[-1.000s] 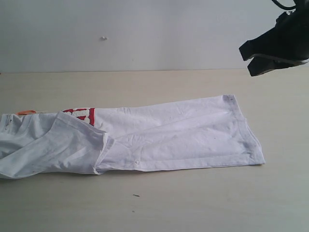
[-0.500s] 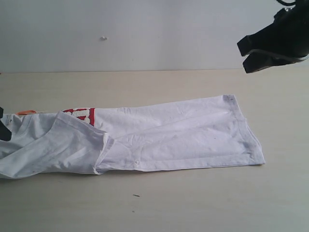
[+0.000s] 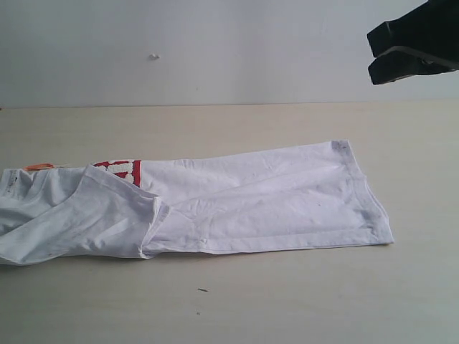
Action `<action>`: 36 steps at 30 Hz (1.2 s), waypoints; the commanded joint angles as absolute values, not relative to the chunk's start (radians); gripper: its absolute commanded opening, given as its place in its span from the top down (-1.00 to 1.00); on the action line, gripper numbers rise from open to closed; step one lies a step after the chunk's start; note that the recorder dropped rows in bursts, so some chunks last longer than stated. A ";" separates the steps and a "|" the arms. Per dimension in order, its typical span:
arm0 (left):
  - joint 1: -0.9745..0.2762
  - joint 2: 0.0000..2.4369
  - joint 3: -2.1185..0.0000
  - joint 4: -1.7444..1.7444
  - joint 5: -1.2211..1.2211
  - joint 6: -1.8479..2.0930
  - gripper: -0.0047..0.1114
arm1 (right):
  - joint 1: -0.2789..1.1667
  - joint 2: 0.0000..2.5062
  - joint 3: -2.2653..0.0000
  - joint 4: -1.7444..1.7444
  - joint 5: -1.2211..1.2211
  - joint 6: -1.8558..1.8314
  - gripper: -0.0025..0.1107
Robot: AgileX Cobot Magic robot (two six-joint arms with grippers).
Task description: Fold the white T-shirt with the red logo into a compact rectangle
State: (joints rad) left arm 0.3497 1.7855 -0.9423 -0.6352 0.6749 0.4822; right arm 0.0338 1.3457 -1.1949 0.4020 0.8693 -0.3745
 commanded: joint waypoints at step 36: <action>0.431 1.972 -1.114 -0.737 0.669 0.604 -0.22 | 0.035 1.340 -1.145 0.434 0.811 -0.392 0.96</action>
State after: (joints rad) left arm 0.4260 1.9255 -1.0791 -0.7368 0.6718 0.5950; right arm 0.0338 1.3457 -1.1454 0.4203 0.8242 -0.3820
